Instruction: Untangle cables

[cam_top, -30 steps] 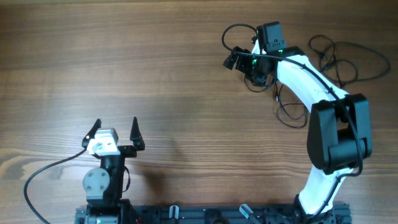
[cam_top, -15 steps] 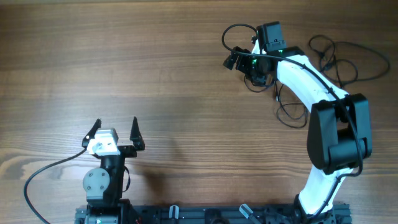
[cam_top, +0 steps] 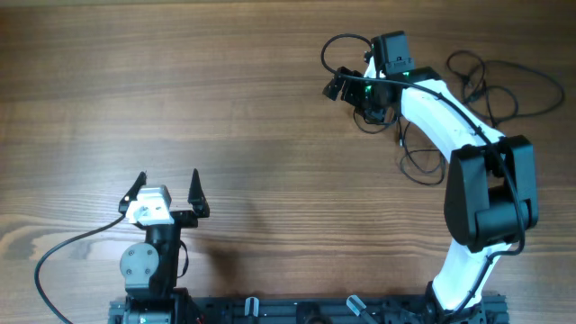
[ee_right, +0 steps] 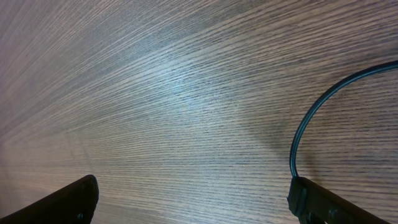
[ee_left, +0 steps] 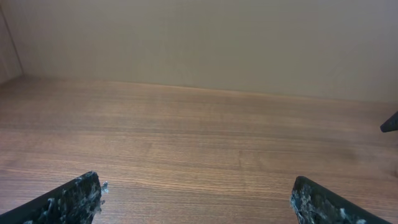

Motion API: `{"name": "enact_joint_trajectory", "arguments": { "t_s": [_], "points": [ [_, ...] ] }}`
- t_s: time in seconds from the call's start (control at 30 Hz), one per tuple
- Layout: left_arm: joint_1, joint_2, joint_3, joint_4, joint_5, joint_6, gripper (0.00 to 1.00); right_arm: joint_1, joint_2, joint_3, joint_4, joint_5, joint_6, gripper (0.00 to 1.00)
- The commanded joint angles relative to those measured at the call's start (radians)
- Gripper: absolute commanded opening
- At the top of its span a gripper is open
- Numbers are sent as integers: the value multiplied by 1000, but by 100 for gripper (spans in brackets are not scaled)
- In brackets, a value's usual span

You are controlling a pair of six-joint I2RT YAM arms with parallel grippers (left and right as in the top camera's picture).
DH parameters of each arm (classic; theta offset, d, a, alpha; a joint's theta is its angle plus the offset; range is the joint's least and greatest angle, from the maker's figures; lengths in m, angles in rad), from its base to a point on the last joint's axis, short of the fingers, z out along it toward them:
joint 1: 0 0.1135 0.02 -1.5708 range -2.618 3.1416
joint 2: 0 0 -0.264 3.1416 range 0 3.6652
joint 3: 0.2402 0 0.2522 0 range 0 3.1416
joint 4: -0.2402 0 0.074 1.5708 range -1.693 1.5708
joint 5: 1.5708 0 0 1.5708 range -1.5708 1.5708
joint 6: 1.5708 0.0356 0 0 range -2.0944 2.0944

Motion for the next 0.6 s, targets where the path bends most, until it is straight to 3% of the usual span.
{"name": "enact_joint_trajectory", "arguments": {
  "t_s": [0.0,0.2,0.57],
  "points": [
    [-5,-10,-2,-6,8,19,100,2,-114,-6,2,10,8,100],
    [-5,-10,-2,-6,8,19,100,2,-430,-6,5,10,8,100],
    [-5,-10,-2,-6,8,19,100,2,-773,-6,6,10,8,100]
  ]
}}
